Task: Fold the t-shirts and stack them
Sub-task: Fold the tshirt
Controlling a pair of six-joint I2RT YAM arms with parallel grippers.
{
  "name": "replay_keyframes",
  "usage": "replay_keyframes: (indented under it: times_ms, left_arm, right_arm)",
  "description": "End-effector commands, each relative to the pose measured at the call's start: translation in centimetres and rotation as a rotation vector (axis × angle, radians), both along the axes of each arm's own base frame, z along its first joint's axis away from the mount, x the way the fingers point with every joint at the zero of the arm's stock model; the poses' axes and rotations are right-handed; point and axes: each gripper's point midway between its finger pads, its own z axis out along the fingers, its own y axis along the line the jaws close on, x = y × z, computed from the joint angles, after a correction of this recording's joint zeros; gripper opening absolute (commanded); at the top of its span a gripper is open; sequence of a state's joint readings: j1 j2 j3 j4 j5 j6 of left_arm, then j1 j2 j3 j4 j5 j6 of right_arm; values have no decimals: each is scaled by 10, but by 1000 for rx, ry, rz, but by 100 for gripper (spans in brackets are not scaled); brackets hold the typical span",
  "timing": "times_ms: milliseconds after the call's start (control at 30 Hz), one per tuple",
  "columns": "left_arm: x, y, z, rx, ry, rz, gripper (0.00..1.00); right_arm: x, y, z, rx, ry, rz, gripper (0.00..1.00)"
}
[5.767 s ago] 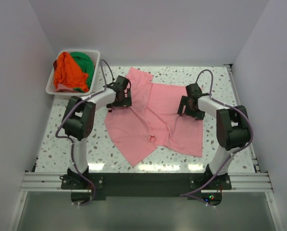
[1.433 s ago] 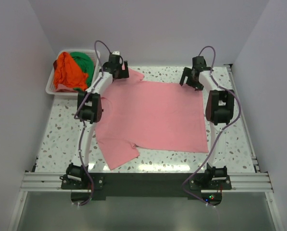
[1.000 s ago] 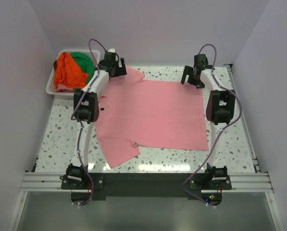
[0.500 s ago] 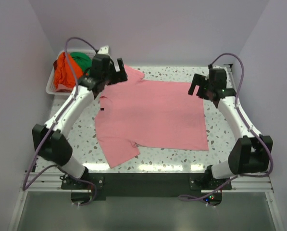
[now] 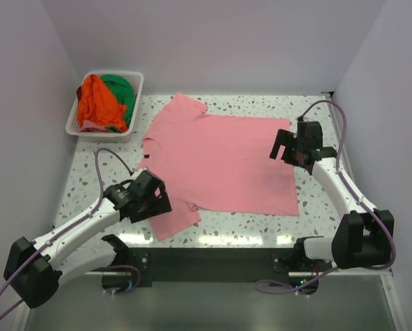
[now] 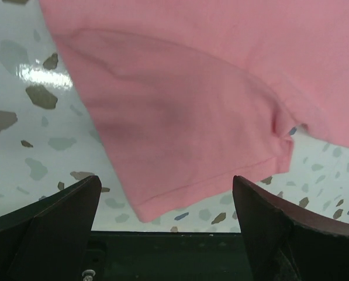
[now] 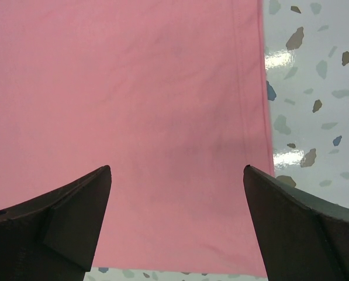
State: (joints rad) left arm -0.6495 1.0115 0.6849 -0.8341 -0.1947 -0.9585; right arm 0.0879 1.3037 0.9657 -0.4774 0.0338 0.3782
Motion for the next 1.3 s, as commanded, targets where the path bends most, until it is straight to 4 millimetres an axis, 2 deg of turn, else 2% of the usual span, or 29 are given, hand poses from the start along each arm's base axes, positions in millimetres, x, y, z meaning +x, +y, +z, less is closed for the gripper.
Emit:
replay_keyframes:
  times_ms: [0,167,267,300,367,567,767,867,967,1000,1067,1100,1167,1267]
  left_arm:
    - [-39,0,-27,-64,140,54,100]
    - [-61,-4,-42,-83,216,13,98]
    - [-71,-5,-46,-76,252,-15,90]
    - [-72,-5,-46,-72,253,-20,82]
    - [-77,-1,-46,-54,273,-28,75]
    - [-84,-2,-57,-41,321,-70,64]
    - [-81,0,-66,8,336,-67,59]
    - [-74,0,-68,25,322,-68,50]
    - [-70,-7,-70,-1,306,-80,36]
    - [-68,-8,-70,-8,300,-83,23]
    - [-68,-9,-69,-13,294,-88,10]
    - [-69,-8,-69,-12,296,-87,0]
    - [-70,-7,-69,-16,289,-88,0]
    - [-68,-9,-67,-33,262,-106,0]
  right_arm:
    - [7,-2,4,-5,-22,-20,99]
    - [9,0,-3,1,-4,-7,98]
    - [8,-2,-9,-11,18,-18,99]
    - [7,-4,-11,-17,25,-23,99]
    - [7,-4,-12,-21,29,-22,99]
    - [6,-5,-13,-24,38,-28,99]
    - [3,-7,-9,-24,30,-39,99]
    - [0,-8,-8,-23,24,-48,99]
    - [-8,-8,-15,-16,40,-56,99]
    - [-13,-9,-21,-14,57,-67,99]
    - [-22,-10,-22,0,64,-96,99]
    - [-30,-11,-28,2,79,-116,99]
    - [-42,-18,-25,13,77,-200,99]
    - [-71,-29,-35,7,135,-324,99]
